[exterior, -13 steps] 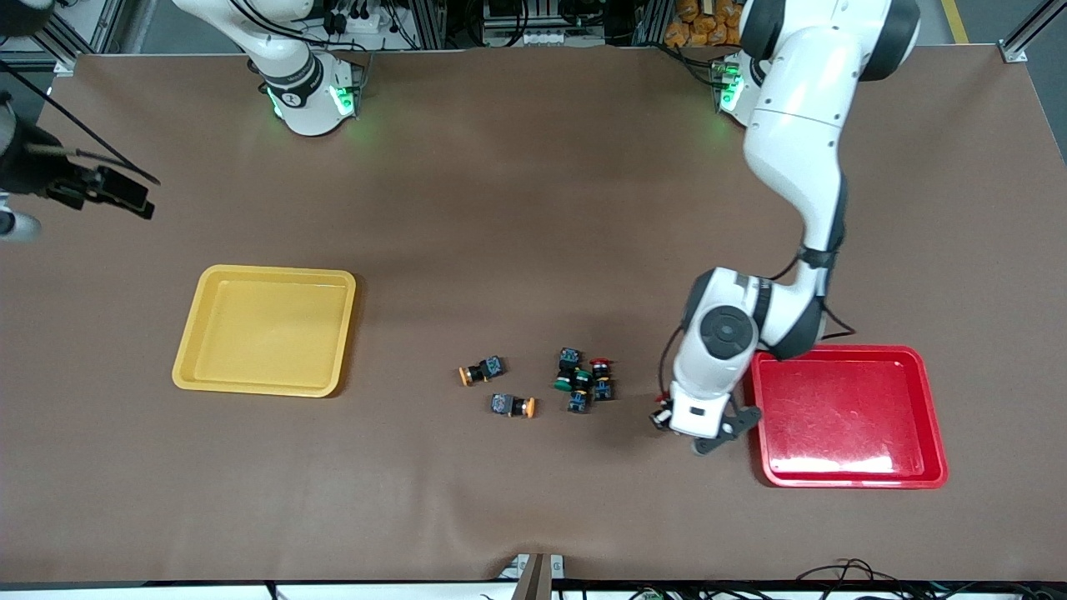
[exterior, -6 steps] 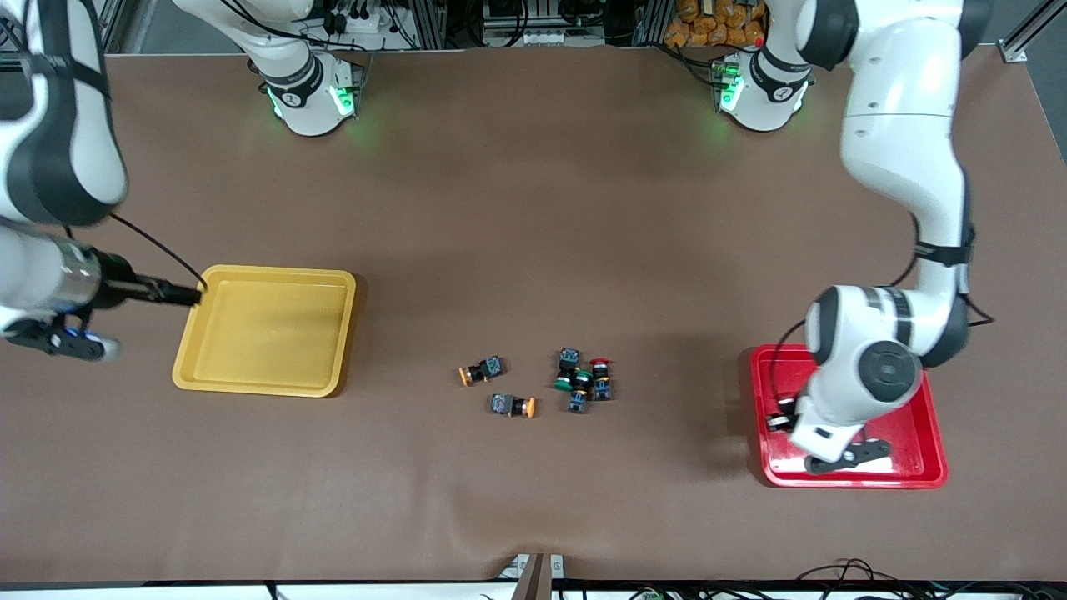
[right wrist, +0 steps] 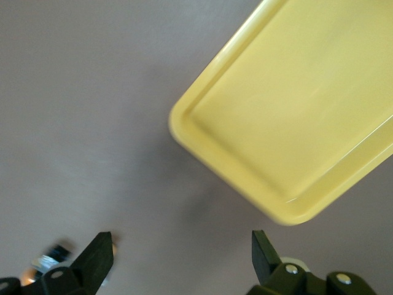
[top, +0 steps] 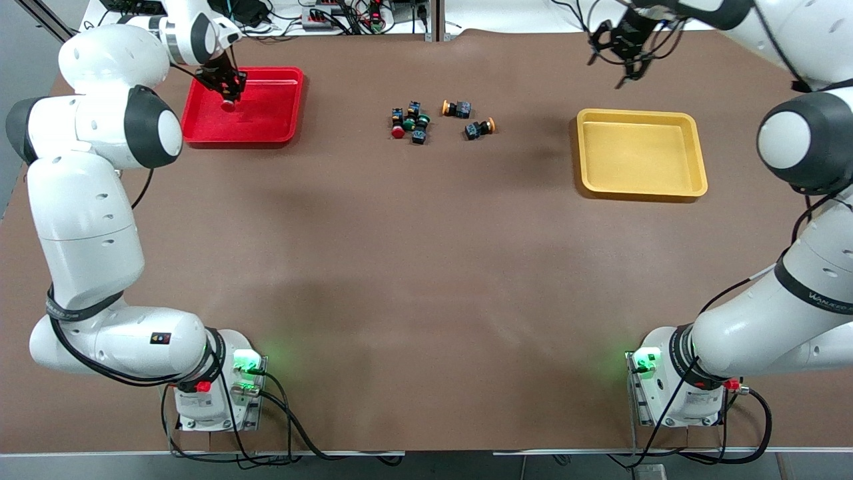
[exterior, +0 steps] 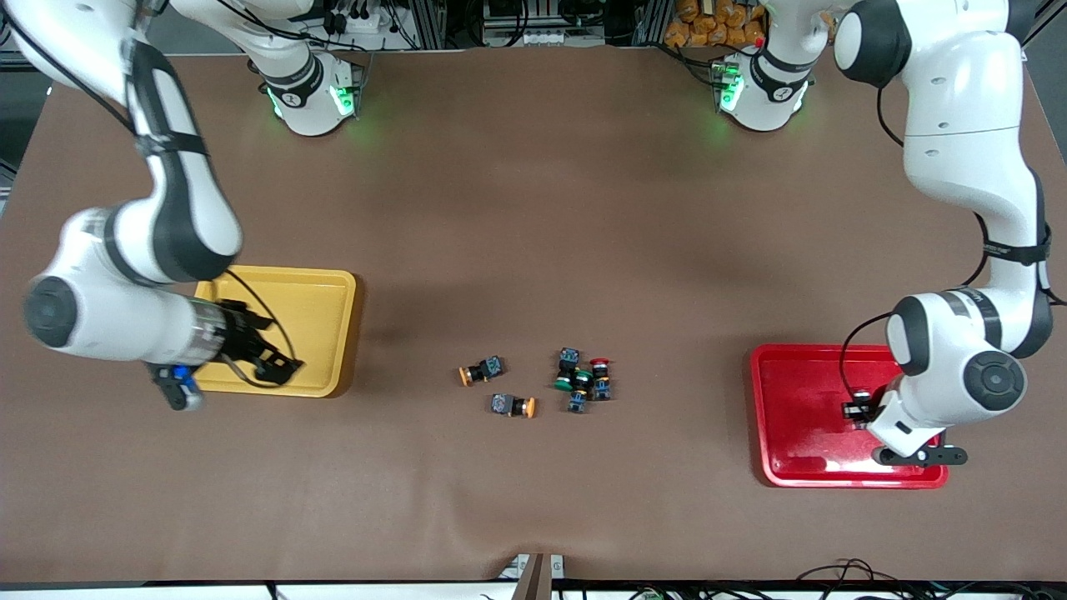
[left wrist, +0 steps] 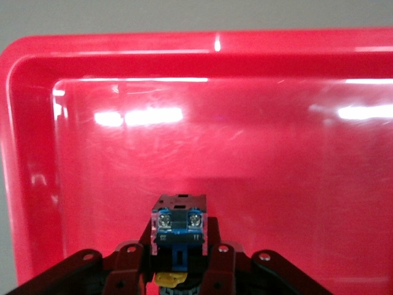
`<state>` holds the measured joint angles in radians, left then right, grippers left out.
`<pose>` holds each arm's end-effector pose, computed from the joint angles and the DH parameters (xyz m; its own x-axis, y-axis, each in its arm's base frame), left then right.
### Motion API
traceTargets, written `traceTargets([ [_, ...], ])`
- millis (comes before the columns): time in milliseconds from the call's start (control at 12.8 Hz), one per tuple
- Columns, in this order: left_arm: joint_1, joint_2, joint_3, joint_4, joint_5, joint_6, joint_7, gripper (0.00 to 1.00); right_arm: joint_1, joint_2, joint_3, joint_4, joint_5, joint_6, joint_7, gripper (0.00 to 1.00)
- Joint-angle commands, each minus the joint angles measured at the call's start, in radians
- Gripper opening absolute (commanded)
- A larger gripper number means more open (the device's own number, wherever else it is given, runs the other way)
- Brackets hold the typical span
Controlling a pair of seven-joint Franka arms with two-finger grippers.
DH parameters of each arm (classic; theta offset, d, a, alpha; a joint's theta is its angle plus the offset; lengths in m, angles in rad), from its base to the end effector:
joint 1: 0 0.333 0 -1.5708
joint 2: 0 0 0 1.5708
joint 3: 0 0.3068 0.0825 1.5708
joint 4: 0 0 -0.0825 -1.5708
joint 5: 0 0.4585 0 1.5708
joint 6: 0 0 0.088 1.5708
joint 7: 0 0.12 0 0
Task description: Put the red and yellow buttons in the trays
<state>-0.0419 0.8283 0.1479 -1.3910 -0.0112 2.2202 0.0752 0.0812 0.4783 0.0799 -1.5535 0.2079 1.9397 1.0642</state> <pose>0.7837 0.0650 0.1539 0.9999 -0.0103 -0.0005 -0.0103 -0.9949 -0.0999 0.7280 0.1291 0.3129 0.5307 -0.8123 -0.2417 -0.8397 -0.5428 -0.0194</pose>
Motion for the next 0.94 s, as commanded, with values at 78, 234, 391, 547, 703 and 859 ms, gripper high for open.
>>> traceTargets([
  [78, 0.028, 0.028, -0.010, 0.004, 0.022, 0.042, 0.070, 0.36, 0.107, 0.081, -0.006, 0.047, 0.021, 0.091, 0.352, 1.00],
  [234, 0.023, 0.023, -0.010, 0.006, 0.022, 0.042, 0.070, 0.78, 0.190, 0.153, -0.009, 0.093, 0.010, 0.191, 0.544, 1.00],
  [391, 0.016, 0.015, -0.014, 0.009, 0.017, 0.042, 0.052, 0.96, 0.228, 0.215, -0.009, 0.153, 0.010, 0.249, 0.655, 1.00],
  [547, -0.010, 0.000, -0.019, 0.017, 0.008, 0.042, -0.015, 0.96, 0.281, 0.262, -0.011, 0.162, 0.008, 0.339, 0.675, 1.00],
  [703, -0.065, -0.020, -0.019, 0.024, 0.007, 0.042, -0.125, 0.97, 0.319, 0.302, -0.012, 0.164, 0.002, 0.399, 0.718, 1.00],
  [859, -0.117, -0.023, -0.021, 0.023, 0.004, 0.042, -0.242, 0.99, 0.362, 0.339, -0.015, 0.168, -0.002, 0.452, 0.720, 1.00],
])
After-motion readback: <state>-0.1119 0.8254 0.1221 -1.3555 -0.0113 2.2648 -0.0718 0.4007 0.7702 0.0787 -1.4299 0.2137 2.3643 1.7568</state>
